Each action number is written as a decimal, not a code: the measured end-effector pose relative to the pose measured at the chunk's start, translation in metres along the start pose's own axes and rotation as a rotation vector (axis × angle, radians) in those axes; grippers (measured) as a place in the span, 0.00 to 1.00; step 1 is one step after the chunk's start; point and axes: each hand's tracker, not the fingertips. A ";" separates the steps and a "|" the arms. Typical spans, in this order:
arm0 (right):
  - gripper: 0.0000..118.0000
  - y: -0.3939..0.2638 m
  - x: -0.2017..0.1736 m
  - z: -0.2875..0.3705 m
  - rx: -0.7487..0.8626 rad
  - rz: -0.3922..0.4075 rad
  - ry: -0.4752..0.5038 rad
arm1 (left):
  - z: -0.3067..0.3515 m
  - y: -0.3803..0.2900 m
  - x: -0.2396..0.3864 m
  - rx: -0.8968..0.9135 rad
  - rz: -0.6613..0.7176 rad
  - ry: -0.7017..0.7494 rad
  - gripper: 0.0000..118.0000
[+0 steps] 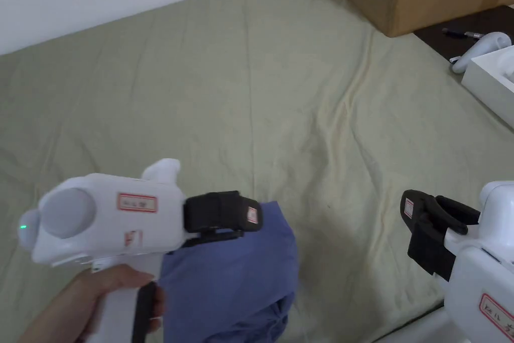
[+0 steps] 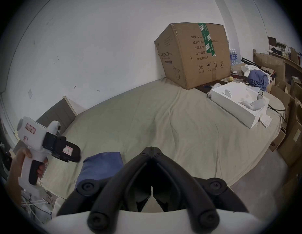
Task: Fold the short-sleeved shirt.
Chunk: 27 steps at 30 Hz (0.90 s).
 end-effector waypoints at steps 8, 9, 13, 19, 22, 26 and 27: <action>0.00 -0.009 -0.008 -0.007 -0.038 0.025 0.023 | -0.027 -0.037 -0.038 0.001 0.103 0.117 0.01; 0.00 -0.010 -0.008 -0.007 -0.041 0.032 0.025 | -0.035 -0.043 -0.037 -0.010 0.108 0.071 0.01; 0.00 -0.011 -0.007 -0.008 -0.058 0.049 0.021 | -0.073 -0.063 -0.018 -0.010 0.137 -0.021 0.01; 0.00 -0.014 -0.006 -0.009 -0.076 0.061 0.017 | -0.119 -0.090 0.025 -0.131 0.043 -0.087 0.01; 0.00 -0.016 -0.014 -0.013 -0.087 0.088 0.031 | -0.125 -0.097 0.042 -0.174 -0.047 -0.086 0.01; 0.00 -0.022 -0.037 -0.030 -0.115 0.112 0.106 | -0.077 -0.098 0.026 -0.074 -0.003 -0.128 0.01; 0.00 -0.025 -0.047 -0.036 -0.129 0.140 0.119 | -0.058 -0.099 0.015 -0.032 0.027 -0.131 0.01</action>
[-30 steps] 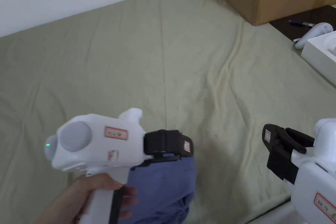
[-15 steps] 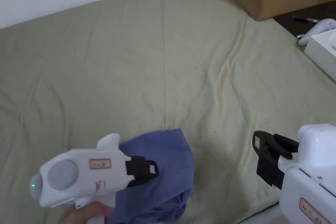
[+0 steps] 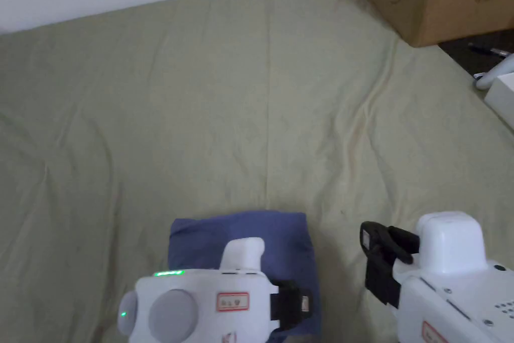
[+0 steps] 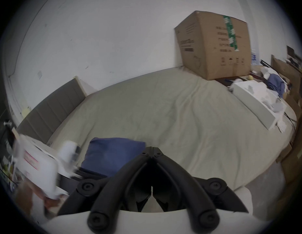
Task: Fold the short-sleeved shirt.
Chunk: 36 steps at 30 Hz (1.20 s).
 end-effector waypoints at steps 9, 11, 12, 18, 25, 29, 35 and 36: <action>0.00 -0.046 -0.077 -0.102 -0.152 0.074 0.088 | 0.130 -0.024 -0.112 0.165 0.284 0.138 0.82; 0.00 -0.062 -0.080 -0.118 -0.213 0.135 0.052 | 0.134 -0.023 -0.124 0.160 0.269 0.044 1.00; 0.00 -0.071 -0.080 -0.122 -0.193 0.186 0.038 | 0.133 -0.022 -0.132 0.174 0.274 -0.014 0.99; 0.00 -0.068 -0.079 -0.128 -0.185 0.120 0.018 | 0.091 0.015 -0.181 0.105 0.351 -0.199 0.99; 0.00 -0.068 -0.080 -0.127 -0.192 0.153 0.015 | 0.021 0.048 -0.208 0.055 0.400 -0.487 1.00; 0.00 -0.066 -0.077 -0.127 -0.199 0.100 0.022 | -0.011 0.052 -0.202 -0.068 0.401 -0.505 0.71; 0.00 -0.037 -0.076 -0.087 -0.051 -0.011 -0.009 | -0.004 0.046 -0.197 -0.064 0.401 -0.407 0.19; 0.00 -0.027 -0.077 -0.075 0.003 -0.024 -0.003 | 0.005 0.048 -0.193 -0.058 0.365 -0.361 0.19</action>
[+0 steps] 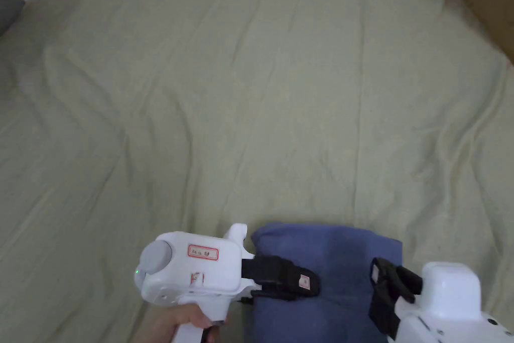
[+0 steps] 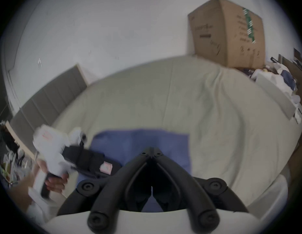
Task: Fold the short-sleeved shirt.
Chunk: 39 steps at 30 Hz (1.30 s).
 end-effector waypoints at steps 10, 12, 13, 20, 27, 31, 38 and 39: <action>0.00 0.072 -0.056 0.093 0.415 0.172 -0.092 | 0.170 0.017 0.025 0.152 -0.141 0.492 0.19; 0.00 0.076 -0.064 0.099 0.422 0.203 -0.087 | 0.218 0.026 0.026 0.185 -0.197 0.670 0.19; 0.00 0.077 -0.067 0.101 0.425 0.218 -0.086 | 0.236 0.031 0.026 0.189 -0.215 0.759 0.19; 0.00 0.076 -0.072 0.088 0.328 0.299 -0.114 | 0.369 0.056 -0.011 0.193 -0.125 1.286 0.19; 0.00 0.070 -0.064 0.067 0.232 0.271 -0.103 | 0.413 0.040 -0.046 0.372 -0.031 1.334 0.42; 0.00 0.070 -0.062 0.066 0.214 0.275 -0.086 | 0.411 0.028 -0.041 0.434 -0.052 1.445 1.00; 0.00 0.065 -0.055 0.082 0.232 0.286 -0.057 | 0.395 0.002 0.014 0.568 -0.129 1.280 0.99; 0.00 0.065 -0.054 0.084 0.235 0.287 -0.056 | 0.389 -0.003 0.023 0.576 -0.139 1.234 0.96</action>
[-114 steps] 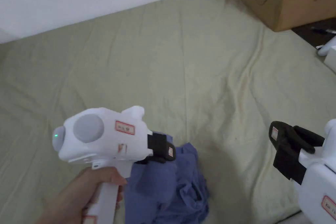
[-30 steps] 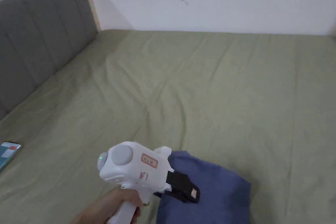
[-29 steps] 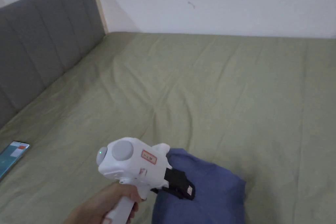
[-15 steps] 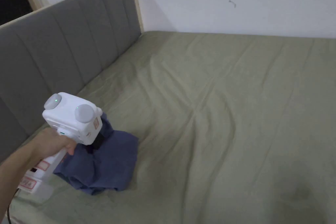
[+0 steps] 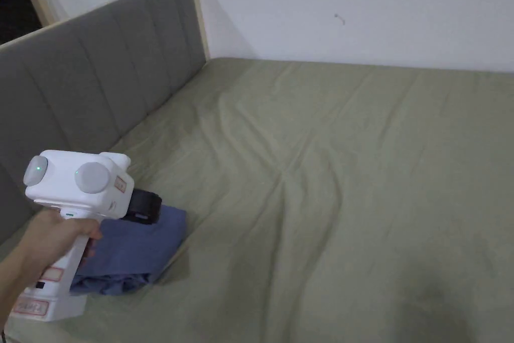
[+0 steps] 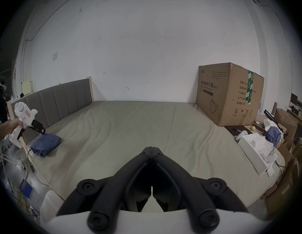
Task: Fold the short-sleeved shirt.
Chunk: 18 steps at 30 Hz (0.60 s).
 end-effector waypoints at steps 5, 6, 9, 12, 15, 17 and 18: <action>0.00 0.003 0.009 0.013 0.022 0.009 -0.001 | 0.065 -0.038 0.075 0.244 -0.065 -0.039 0.00; 0.00 0.005 0.012 0.016 0.026 0.000 -0.004 | 0.083 -0.051 0.093 0.331 -0.051 -0.073 0.00; 0.00 0.011 0.018 0.022 0.042 -0.010 0.003 | 0.125 -0.083 0.139 0.435 0.021 -0.242 0.00; 0.00 0.018 0.025 0.028 0.075 0.007 0.006 | 0.166 -0.114 0.187 0.551 -0.001 -0.248 0.00; 0.00 0.027 0.031 0.034 0.112 0.004 0.005 | 0.198 -0.132 0.221 0.653 -0.002 -0.280 0.00; 0.00 0.034 0.033 0.035 0.128 -0.008 0.013 | 0.211 -0.136 0.242 0.688 0.022 -0.332 0.00; 0.00 0.038 0.034 0.036 0.130 -0.008 0.021 | 0.219 -0.140 0.252 0.707 0.017 -0.325 0.00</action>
